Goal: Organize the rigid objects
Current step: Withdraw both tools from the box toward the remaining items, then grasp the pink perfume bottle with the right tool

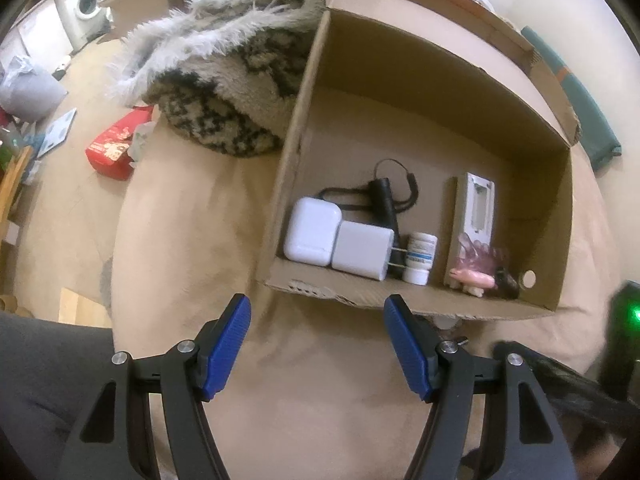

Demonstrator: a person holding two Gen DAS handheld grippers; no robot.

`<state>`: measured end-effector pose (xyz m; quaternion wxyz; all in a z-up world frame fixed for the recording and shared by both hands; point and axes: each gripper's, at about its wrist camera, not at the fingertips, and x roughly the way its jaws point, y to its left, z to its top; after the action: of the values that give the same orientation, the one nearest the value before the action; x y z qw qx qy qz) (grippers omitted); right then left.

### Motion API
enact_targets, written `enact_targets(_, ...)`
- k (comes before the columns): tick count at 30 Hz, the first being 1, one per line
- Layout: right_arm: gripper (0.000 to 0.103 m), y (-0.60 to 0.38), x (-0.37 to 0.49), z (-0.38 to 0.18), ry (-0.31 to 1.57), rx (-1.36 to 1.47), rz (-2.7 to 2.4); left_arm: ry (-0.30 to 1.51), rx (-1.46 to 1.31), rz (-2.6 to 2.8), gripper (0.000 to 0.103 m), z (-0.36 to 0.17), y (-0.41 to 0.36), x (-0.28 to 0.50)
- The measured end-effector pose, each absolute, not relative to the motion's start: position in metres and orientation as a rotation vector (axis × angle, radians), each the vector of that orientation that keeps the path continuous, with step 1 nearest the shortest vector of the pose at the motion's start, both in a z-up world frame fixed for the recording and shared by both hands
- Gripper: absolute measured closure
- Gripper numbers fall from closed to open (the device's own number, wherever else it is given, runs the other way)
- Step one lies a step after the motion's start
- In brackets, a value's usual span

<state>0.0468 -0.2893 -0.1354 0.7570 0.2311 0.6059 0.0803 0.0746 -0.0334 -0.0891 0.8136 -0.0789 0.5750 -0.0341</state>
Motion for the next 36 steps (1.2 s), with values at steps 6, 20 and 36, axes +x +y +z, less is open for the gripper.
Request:
enact_targets(6,0.026,-0.239,0.068,-0.159,1.416,0.074,0.178,1.235,-0.190,-0.099,0.037,-0.087,-0.035,0.072)
enact_targets(20,0.037,-0.200,0.087,-0.179,1.386,-0.159,0.215,1.242,-0.224,-0.098,0.037,-0.086,-0.032,0.073)
enact_targets(36,0.037,-0.258,0.024,-0.072,1.162,0.294,0.228,1.370,-0.208,-0.138,0.037,-0.113,-0.073,0.044)
